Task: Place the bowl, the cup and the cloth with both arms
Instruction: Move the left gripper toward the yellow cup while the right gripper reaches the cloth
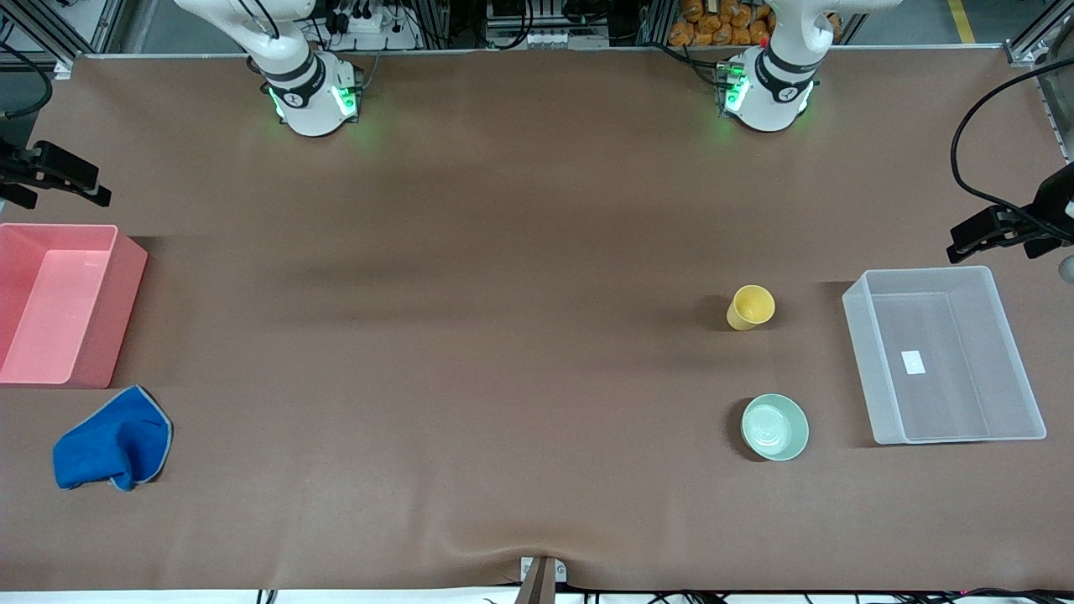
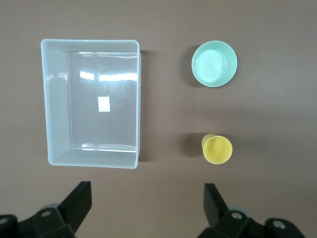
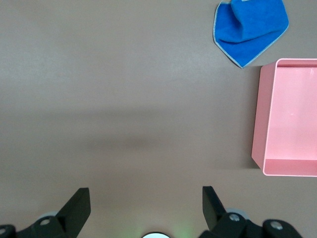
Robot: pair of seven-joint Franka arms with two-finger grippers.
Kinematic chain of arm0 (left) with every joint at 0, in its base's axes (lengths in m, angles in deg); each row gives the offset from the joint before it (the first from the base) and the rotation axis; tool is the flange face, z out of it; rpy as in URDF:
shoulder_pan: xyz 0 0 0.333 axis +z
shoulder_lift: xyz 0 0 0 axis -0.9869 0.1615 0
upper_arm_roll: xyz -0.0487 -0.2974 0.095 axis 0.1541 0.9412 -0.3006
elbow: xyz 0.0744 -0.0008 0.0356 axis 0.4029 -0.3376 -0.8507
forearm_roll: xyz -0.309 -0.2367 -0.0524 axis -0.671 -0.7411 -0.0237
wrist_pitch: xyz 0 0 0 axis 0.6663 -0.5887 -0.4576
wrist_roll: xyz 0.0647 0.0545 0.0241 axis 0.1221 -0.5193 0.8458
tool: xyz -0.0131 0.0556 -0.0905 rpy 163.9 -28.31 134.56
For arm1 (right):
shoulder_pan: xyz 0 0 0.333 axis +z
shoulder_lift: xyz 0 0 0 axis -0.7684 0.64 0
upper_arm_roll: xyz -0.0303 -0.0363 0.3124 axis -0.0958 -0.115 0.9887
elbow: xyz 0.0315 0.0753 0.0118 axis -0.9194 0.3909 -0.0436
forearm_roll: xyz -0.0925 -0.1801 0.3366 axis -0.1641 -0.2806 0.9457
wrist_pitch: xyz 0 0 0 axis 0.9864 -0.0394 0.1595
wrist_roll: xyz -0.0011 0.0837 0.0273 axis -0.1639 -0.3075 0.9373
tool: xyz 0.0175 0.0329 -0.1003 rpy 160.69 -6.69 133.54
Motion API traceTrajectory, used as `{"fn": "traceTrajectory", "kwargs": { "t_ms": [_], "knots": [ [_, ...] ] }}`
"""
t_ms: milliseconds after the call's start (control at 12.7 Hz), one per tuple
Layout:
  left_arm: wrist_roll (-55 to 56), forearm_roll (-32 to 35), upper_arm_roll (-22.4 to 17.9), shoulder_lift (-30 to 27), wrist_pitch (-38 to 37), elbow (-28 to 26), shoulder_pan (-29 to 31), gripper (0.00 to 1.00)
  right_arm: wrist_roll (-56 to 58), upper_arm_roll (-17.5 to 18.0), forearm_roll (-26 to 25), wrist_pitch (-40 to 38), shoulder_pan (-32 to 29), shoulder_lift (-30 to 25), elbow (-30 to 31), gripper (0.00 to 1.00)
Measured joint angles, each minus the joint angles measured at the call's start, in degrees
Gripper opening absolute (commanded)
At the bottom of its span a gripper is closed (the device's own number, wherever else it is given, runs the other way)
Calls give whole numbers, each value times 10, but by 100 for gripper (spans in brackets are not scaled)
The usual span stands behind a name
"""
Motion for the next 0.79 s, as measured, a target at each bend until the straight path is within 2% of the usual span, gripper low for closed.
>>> {"fn": "traceTrajectory", "kwargs": {
  "t_ms": [785],
  "knots": [
    [4,-21,-1,23,0,-14,0,100,-1,-1,-2,-2,-6,0,1,100]
  ]
}}
